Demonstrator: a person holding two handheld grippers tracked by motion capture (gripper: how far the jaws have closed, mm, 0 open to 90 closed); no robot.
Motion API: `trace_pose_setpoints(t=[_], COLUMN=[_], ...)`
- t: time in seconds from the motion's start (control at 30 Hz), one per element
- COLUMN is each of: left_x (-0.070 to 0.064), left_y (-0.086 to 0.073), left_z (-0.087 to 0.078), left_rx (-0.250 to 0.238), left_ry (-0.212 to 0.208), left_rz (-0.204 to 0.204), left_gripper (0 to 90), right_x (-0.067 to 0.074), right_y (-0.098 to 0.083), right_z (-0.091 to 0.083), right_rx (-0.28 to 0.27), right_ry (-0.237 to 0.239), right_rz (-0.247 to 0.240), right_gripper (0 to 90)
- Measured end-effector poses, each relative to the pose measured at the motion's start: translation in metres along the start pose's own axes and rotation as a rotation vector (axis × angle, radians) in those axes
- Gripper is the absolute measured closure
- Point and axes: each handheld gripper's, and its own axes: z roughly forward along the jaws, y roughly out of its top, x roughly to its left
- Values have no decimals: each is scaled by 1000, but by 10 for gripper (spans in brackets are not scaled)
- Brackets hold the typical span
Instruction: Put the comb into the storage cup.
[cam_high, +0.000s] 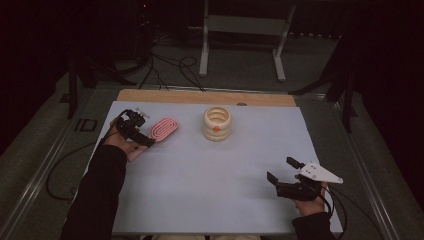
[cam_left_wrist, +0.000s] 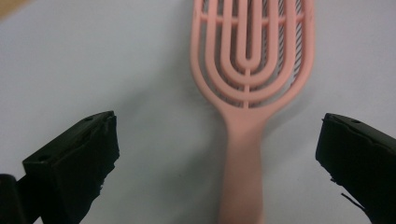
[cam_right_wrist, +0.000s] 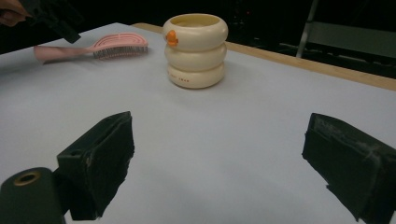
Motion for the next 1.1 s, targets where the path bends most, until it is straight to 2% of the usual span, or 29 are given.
trace_pose_setpoints(t=[0.23, 0.33, 0.37, 0.4, 0.43, 0.47, 0.57, 0.67, 0.73, 0.8, 0.93, 1.1], left_x=[0, 0, 0, 0, 0, 1, -1, -2, -2, -3, -3, -5], left_y=[3, 3, 3, 3, 3, 3, 3, 2, 2, 3, 4, 5], left_z=[10, 12, 15, 15, 17, 17, 19, 23, 24, 25, 25, 29], left_rx=[63, 75, 91, 91, 94, 93, 119, 136, 145, 144, 147, 178], left_ry=[-24, -32, -40, -40, -53, -65, -74, -92, -96, -108, -111, -91], left_rz=[-19, -25, -35, -35, -57, -60, -48, -38, -40, -36, -48, -38], left_gripper=[13, 38, 71, 88, 131, 159, 248, 376, 408, 498, 565, 628], right_x=[1, 0, 0, 0, 0, 0, 0, -1, -1, -1, -2, -1], right_y=[0, 0, 0, 0, 0, -1, -1, -1, -1, -2, -2, -2], right_z=[1, 1, 1, 1, 1, 1, 1, 1, 1, 1, 1, 2], right_rx=[2, 2, 3, 3, 4, 3, 5, 9, 8, 9, 13, 14], right_ry=[3, 4, 3, 3, 3, 1, 1, 2, 4, 2, 2, 1], right_rz=[-2, 0, 2, 2, 3, 1, 3, 5, 5, 9, 10, 10], right_gripper=[88, 88, 88, 88, 88, 88, 88, 88, 88, 88, 88, 88])
